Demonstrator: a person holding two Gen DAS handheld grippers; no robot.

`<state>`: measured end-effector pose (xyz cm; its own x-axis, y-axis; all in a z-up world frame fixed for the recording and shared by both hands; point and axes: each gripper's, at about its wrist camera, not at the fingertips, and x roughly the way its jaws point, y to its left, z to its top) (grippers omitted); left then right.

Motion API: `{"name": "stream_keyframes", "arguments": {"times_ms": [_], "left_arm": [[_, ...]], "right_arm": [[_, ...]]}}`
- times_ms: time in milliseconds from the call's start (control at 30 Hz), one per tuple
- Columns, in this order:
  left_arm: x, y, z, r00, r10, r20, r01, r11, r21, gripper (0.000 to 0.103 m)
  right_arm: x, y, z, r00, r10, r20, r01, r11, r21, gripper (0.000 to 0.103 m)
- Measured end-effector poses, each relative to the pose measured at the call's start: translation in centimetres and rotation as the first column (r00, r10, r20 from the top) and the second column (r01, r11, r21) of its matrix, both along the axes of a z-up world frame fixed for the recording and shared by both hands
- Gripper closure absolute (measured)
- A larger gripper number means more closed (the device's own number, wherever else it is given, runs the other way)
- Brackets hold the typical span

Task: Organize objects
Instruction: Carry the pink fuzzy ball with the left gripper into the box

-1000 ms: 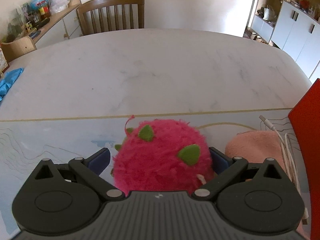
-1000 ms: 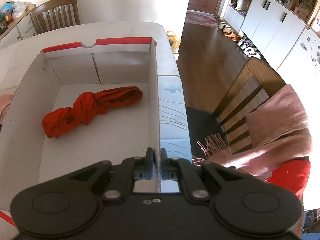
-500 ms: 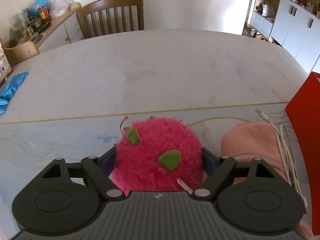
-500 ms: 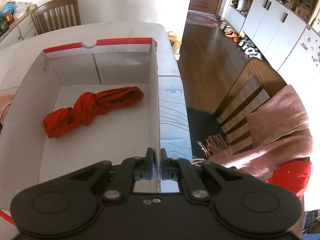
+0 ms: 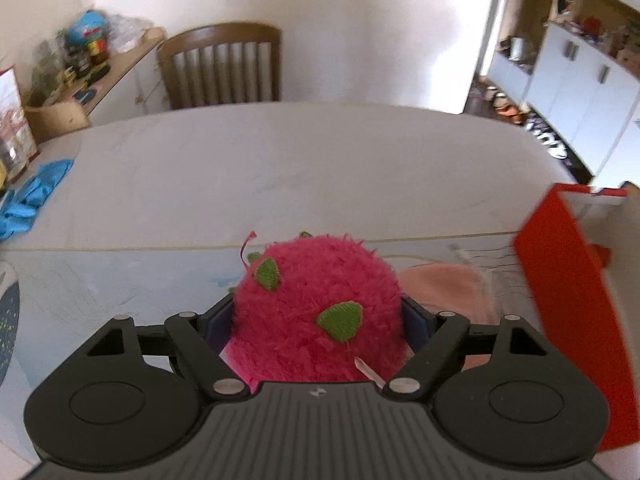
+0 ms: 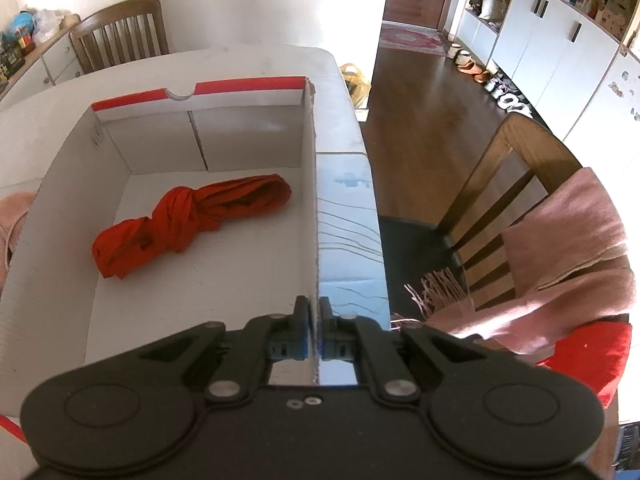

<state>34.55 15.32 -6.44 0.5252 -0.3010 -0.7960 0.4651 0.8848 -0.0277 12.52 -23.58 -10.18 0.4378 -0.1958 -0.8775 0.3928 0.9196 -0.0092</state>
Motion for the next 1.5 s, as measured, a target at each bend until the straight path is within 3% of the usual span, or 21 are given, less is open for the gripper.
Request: {"name": "stream_keyframes", "arguments": {"times_ms": [367, 600, 767, 1067, 1333, 1500], "left_arm": [[-4.8, -4.5, 5.3, 0.986, -0.167, 0.028, 0.169, 0.983, -0.078, 0.021], [-7.6, -10.1, 6.4, 0.949, -0.314, 0.021, 0.315, 0.944, -0.098, 0.021], [-9.5, -15.2, 6.7, 0.903, -0.429, 0.024, 0.429, 0.898, -0.099, 0.021], [-12.1, -23.3, 4.6, 0.836, -0.548, 0.005, 0.548, 0.836, -0.039, 0.021], [-11.9, -26.2, 2.2, 0.824, -0.564, -0.048, 0.564, 0.826, -0.015, 0.021], [-11.7, -28.3, 0.2, 0.799, -0.597, -0.072, 0.599, 0.801, 0.011, 0.021]], "right_arm": [[-0.2, -0.2, 0.1, 1.000, 0.012, 0.012, -0.012, 1.000, 0.018, 0.102], [-0.2, -0.5, 0.1, 1.000, 0.017, 0.017, -0.017, 0.999, 0.035, 0.102], [-0.1, -0.4, 0.1, 1.000, 0.025, 0.013, -0.025, 0.999, 0.029, 0.102], [-0.3, -0.8, 0.1, 0.999, 0.033, 0.017, -0.034, 0.999, 0.042, 0.101], [-0.2, -0.8, -0.1, 0.999, 0.039, 0.018, -0.040, 0.998, 0.047, 0.101], [-0.2, -0.9, -0.1, 0.999, 0.039, 0.014, -0.040, 0.998, 0.054, 0.101]]}}
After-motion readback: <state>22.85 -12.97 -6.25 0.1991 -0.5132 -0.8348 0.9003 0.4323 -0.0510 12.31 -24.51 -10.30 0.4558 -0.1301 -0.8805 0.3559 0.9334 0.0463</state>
